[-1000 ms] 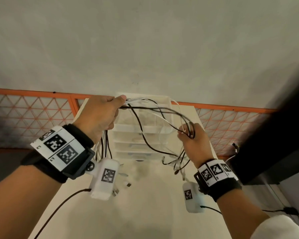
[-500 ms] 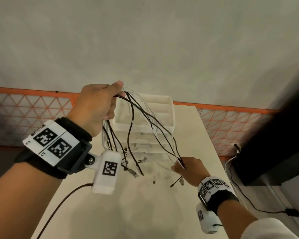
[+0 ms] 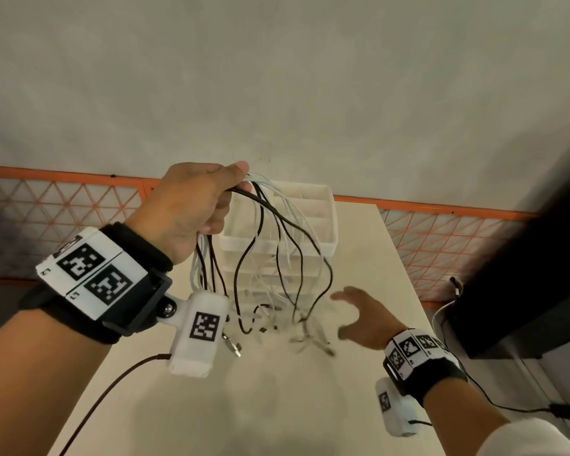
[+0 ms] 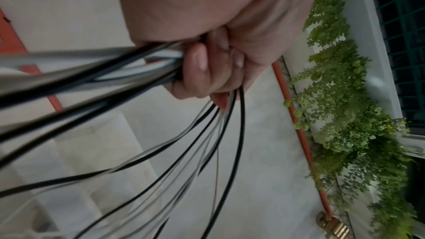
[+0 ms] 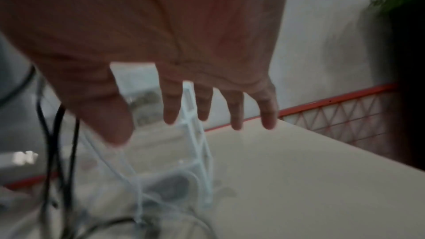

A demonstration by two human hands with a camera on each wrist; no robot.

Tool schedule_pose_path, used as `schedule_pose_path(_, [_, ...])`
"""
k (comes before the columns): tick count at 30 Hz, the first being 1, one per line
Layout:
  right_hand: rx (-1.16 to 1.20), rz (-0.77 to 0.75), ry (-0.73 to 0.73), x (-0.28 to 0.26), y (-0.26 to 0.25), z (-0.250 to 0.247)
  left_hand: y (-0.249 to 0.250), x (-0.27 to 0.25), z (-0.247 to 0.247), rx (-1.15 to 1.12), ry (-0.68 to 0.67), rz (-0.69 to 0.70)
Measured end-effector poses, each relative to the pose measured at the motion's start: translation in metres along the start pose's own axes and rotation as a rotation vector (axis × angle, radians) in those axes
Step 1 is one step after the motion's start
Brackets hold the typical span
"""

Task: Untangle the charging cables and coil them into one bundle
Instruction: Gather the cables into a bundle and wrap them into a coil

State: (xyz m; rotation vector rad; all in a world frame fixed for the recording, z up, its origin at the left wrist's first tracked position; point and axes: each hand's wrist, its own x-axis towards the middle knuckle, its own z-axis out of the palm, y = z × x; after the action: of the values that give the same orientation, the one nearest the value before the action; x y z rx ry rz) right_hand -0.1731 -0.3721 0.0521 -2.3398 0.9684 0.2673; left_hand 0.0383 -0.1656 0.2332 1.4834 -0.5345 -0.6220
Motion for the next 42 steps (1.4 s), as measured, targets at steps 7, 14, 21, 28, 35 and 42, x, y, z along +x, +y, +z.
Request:
schedule_pose_path(7, [0.442,-0.46,0.29,-0.005,-0.089,-0.025,0.002,-0.007,0.015,-0.005,-0.049,0.003])
schedule_pose_path(14, [0.073,-0.246,0.021,0.013,-0.068,0.031,0.012,-0.005,-0.003,-0.069,0.054,0.099])
schedule_pose_path(21, [0.136,-0.103,0.033,0.019,-0.04,0.022,0.005,0.004,-0.015,0.023,0.148,0.156])
schedule_pose_path(28, [0.763,-0.132,0.425,0.004,-0.056,-0.027,-0.03,0.014,-0.005,0.196,0.264,0.145])
schedule_pose_path(35, [-0.07,0.301,0.012,0.014,0.025,0.025,-0.019,0.019,-0.011,0.057,0.337,0.181])
schedule_pose_path(42, [0.207,0.351,0.26,0.018,0.025,0.015,-0.008,0.016,-0.004,0.04,0.226,0.195])
